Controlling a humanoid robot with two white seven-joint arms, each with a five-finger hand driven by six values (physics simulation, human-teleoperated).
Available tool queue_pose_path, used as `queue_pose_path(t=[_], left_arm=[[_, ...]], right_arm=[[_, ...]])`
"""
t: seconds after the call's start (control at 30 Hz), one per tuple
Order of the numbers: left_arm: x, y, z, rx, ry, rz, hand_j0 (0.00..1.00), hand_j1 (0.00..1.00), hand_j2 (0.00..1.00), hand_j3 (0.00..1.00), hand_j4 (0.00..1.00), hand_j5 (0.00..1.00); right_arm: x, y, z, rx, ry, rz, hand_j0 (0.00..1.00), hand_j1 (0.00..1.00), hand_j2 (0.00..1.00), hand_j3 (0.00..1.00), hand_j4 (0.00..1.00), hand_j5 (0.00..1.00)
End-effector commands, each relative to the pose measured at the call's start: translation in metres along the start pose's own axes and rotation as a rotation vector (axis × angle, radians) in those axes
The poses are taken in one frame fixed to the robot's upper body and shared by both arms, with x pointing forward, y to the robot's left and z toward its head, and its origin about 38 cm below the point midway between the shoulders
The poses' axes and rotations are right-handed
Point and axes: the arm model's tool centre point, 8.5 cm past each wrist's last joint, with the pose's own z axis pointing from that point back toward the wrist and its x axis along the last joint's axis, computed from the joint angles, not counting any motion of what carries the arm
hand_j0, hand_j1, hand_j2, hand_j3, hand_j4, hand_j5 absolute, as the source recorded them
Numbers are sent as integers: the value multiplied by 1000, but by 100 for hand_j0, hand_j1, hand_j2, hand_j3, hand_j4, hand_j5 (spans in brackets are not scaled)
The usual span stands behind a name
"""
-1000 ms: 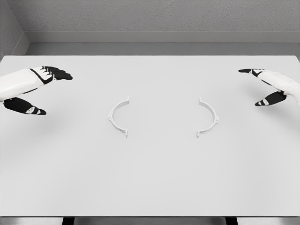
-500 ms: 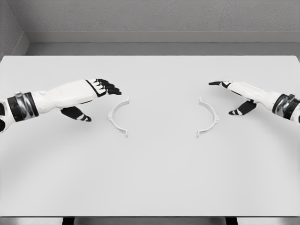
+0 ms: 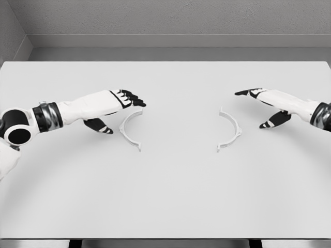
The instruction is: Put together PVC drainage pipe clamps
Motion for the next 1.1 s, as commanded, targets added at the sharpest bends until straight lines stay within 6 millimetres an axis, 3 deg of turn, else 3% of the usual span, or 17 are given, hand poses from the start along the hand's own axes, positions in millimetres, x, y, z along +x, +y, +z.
queue_pose_path(t=[0.0, 0.27, 1.07], left_arm=[[0, -3, -6, 0, 0, 8, 100, 100, 100, 100, 100, 100], [-18, -10, -12, -25, 54, 30, 100, 100, 100, 100, 100, 100], [1, -22, -52, -50, 2, 29, 100, 100, 100, 100, 100, 100]], right_arm=[[13, -21, 8, -30, -29, 52, 100, 100, 100, 100, 100, 100], [16, -6, 4, -19, -44, 32, 100, 100, 100, 100, 100, 100], [43, 24, -36, 26, -135, -6, 100, 100, 100, 100, 100, 100]])
